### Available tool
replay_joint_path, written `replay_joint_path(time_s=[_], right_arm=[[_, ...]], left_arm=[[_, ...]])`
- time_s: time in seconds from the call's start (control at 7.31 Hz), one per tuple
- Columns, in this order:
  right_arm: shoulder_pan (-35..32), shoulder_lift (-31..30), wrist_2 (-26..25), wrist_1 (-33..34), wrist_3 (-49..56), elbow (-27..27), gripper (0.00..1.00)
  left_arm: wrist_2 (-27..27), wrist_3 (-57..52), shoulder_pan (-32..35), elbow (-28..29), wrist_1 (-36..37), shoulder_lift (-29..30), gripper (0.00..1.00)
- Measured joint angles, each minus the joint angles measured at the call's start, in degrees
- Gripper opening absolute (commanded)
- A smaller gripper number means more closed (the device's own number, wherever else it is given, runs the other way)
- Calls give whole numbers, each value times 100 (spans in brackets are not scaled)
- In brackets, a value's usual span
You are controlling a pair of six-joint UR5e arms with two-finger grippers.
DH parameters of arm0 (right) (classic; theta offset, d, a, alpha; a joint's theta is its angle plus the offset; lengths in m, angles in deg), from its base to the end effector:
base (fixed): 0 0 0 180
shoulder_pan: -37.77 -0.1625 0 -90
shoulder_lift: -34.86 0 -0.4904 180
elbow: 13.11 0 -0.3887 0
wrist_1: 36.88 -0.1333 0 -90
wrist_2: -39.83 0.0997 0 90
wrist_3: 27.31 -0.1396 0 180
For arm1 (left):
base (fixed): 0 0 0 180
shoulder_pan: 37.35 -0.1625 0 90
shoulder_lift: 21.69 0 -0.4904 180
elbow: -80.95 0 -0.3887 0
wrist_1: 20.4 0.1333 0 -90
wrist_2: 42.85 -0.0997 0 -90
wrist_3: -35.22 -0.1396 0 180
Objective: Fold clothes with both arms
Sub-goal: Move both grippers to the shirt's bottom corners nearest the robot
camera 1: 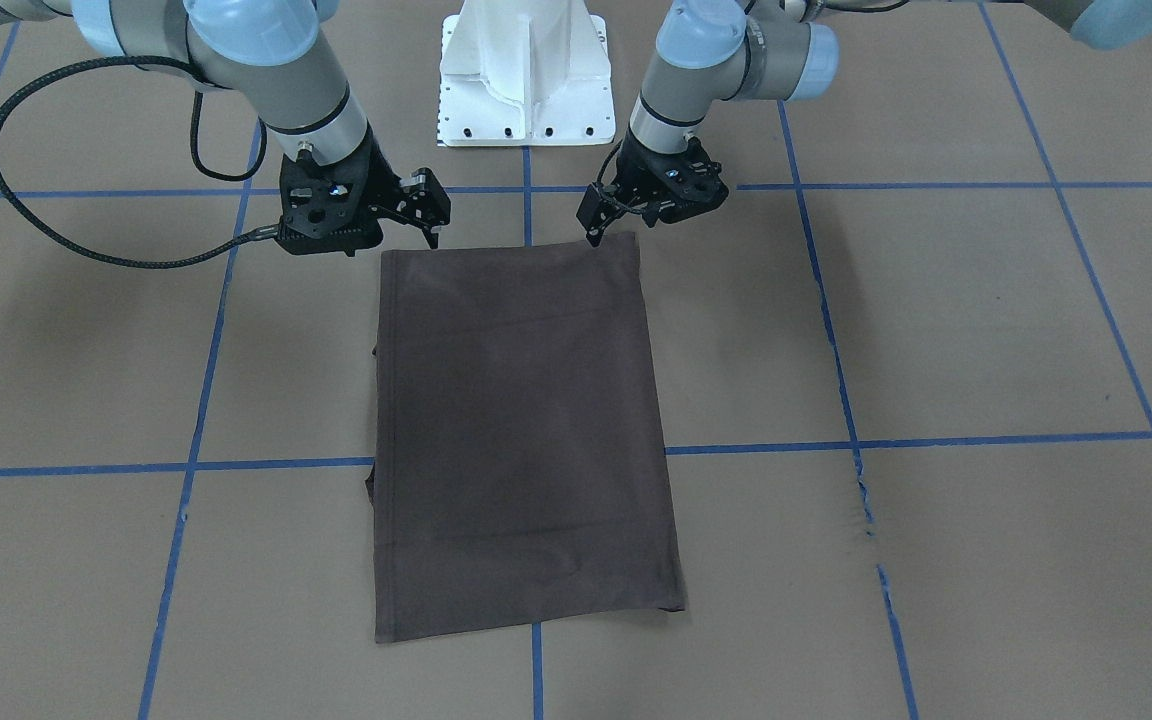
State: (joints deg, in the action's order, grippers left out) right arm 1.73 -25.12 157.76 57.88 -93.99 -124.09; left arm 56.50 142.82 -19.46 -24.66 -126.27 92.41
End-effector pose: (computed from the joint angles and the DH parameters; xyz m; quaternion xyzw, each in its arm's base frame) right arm -0.4840 -0.4362 0.2983 -0.0041 -0.4410 0.0047 0.8975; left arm 0.6029 -0.3109 0.3574 -0.0709 0.4649 -0.2325 0.8514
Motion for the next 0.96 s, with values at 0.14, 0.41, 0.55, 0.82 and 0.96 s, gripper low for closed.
replay_joint_path(time_s=[0.14,0.41,0.55,0.82,0.96], right_arm=[[0,3,0,-16,-3,-1,100],[-4,4,-5,-26,-3,5,100],[-7,4,-5,-27,-3,5,100],[-8,4,-4,-28,-4,6,100],[-11,4,-2,-28,-4,6,100]], left_arm=[[-52,104,-105,86,3,30,96],[-182,158,-119,224,14,81,92],[-219,162,-79,252,33,84,80],[-238,170,-46,296,52,86,48],[-239,172,-43,311,56,86,21]])
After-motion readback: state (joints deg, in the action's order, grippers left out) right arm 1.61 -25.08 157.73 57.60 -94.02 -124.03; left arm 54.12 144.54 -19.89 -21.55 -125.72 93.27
